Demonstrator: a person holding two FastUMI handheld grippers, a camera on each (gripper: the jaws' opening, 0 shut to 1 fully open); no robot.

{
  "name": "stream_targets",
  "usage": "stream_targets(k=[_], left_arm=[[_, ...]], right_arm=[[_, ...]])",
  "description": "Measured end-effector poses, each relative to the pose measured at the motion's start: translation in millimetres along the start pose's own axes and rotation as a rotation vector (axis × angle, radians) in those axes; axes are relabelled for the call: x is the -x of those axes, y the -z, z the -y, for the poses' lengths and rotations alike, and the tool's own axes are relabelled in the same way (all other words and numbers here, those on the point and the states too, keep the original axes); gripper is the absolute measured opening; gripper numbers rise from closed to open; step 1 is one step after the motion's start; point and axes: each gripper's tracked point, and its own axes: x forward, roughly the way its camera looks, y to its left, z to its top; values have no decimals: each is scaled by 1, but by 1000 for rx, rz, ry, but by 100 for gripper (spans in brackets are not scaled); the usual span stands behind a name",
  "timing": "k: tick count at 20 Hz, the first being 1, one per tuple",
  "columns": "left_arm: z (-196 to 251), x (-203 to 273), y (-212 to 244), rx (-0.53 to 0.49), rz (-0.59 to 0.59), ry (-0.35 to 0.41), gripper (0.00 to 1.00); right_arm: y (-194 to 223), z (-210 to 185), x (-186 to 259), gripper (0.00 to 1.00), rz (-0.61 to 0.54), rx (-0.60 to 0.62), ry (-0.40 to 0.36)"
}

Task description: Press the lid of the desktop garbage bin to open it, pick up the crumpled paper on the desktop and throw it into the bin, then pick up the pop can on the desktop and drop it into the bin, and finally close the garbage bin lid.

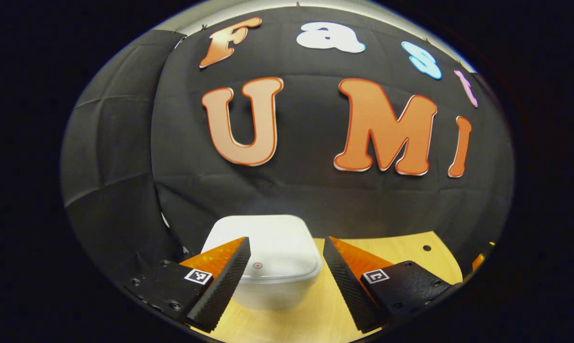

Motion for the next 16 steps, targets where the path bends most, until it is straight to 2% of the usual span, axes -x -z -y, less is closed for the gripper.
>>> stream_targets(k=[4,8,16], left_arm=[[24,10,-13,30,105,32,97],[59,45,-14,26,184,60,97],[112,95,-3,-17,292,142,96]], right_arm=[[-24,3,2,95,44,-14,1],[-40,5,4,95,90,-1,7],[-41,4,14,94,111,33,23]])
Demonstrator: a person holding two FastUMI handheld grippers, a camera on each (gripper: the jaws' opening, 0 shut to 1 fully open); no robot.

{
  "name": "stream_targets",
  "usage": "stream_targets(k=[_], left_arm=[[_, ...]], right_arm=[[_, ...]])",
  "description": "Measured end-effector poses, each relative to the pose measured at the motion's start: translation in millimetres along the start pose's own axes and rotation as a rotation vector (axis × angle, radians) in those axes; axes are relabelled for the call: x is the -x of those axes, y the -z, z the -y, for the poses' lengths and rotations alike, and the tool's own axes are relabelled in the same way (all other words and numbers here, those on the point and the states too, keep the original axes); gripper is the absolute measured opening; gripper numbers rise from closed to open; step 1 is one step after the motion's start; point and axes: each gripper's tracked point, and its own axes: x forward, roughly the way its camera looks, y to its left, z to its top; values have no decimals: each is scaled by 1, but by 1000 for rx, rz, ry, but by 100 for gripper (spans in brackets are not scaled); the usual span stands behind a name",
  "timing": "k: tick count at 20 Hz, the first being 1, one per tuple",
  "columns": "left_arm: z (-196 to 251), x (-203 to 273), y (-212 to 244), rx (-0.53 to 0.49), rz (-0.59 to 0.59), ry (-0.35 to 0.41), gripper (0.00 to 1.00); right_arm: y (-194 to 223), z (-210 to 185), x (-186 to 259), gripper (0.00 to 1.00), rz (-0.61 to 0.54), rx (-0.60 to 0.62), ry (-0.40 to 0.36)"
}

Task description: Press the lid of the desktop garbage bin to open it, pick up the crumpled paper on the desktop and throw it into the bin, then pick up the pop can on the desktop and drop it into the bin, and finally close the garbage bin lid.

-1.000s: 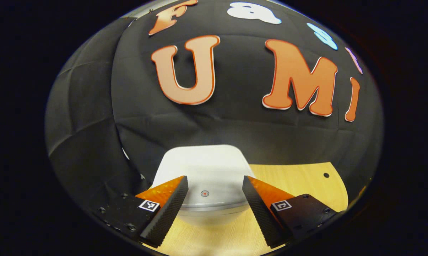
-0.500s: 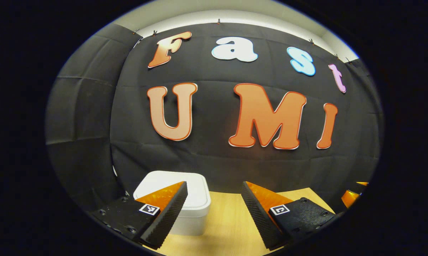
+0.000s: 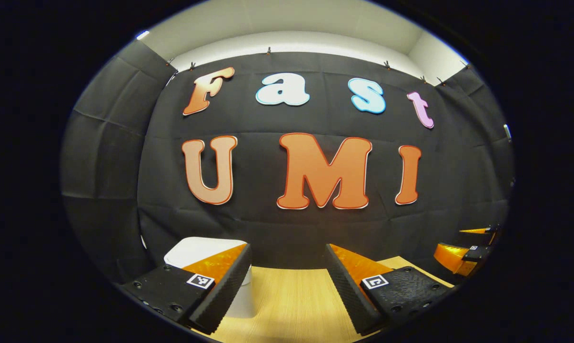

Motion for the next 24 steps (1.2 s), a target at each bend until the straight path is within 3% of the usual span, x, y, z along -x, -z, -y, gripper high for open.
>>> stream_targets(k=[4,15,24], left_arm=[[16,5,5,-37,-1,43,96],[24,8,7,-19,-10,81,96],[11,10,0,-34,23,203,96]], right_arm=[[-2,0,4,94,10,10,7],[-3,4,15,95,4,44,37],[-9,-11,21,95,15,61,119]])
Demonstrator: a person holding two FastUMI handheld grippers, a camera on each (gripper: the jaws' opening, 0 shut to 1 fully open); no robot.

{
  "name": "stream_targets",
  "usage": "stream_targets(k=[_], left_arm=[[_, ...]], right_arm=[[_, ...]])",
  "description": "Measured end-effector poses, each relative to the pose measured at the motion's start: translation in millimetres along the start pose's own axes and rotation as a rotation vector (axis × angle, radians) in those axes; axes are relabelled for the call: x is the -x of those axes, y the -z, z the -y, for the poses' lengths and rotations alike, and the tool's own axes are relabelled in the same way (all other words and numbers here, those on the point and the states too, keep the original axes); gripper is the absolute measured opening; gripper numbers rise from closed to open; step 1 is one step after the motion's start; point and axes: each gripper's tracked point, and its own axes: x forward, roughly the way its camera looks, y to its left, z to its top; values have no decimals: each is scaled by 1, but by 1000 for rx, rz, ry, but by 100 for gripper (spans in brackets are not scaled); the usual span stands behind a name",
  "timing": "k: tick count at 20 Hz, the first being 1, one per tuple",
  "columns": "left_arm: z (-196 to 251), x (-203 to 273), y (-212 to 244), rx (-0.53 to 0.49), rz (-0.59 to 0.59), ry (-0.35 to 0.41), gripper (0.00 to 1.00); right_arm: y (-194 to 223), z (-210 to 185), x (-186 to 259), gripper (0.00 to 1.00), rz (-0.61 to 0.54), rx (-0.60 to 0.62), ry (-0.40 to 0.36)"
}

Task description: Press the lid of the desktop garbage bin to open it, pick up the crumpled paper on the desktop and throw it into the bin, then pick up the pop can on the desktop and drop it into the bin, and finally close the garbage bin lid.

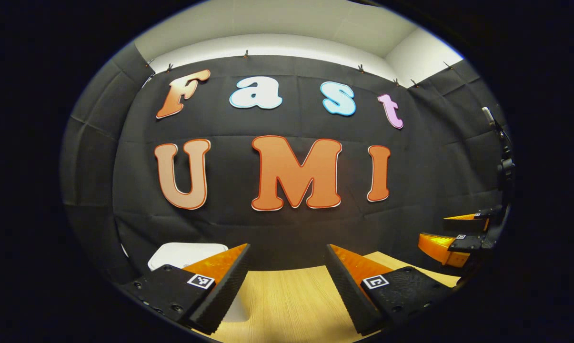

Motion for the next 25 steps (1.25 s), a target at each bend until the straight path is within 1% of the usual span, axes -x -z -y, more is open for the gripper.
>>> stream_targets(k=[1,2,3,4,6,9,10,12,15,17,18,20,23,25], left_arm=[[-3,0,0,2,4,19,99],[-5,-2,0,9,6,39,96],[-7,-2,1,13,0,53,99],[-11,-2,1,15,-5,58,96],[-18,-1,-2,36,1,57,96],[-15,-1,-4,53,5,57,96],[-10,-2,-4,55,2,65,98],[-1,-6,-2,48,-2,75,96],[11,-11,5,54,-21,71,96],[9,-10,6,48,-12,28,96],[5,-10,5,44,-11,-10,96],[4,-3,7,63,-16,-65,96],[-2,1,-2,51,1,-128,96],[-8,5,-4,47,11,-167,98]], right_arm=[[-3,0,1,94,6,7,21],[-5,0,2,95,8,9,40],[-8,0,4,95,12,6,57],[-13,-2,7,94,16,0,66],[-20,-3,11,95,26,-1,75],[-27,2,15,94,39,6,87],[-27,4,14,94,36,3,88],[-19,10,11,94,17,3,90],[-14,19,7,95,7,-15,81],[-13,18,2,94,12,-22,37],[-11,18,0,94,7,-20,15],[-13,17,1,94,12,-29,-35],[-15,15,-4,94,32,-36,-69],[-14,11,-9,94,38,-44,-88]])
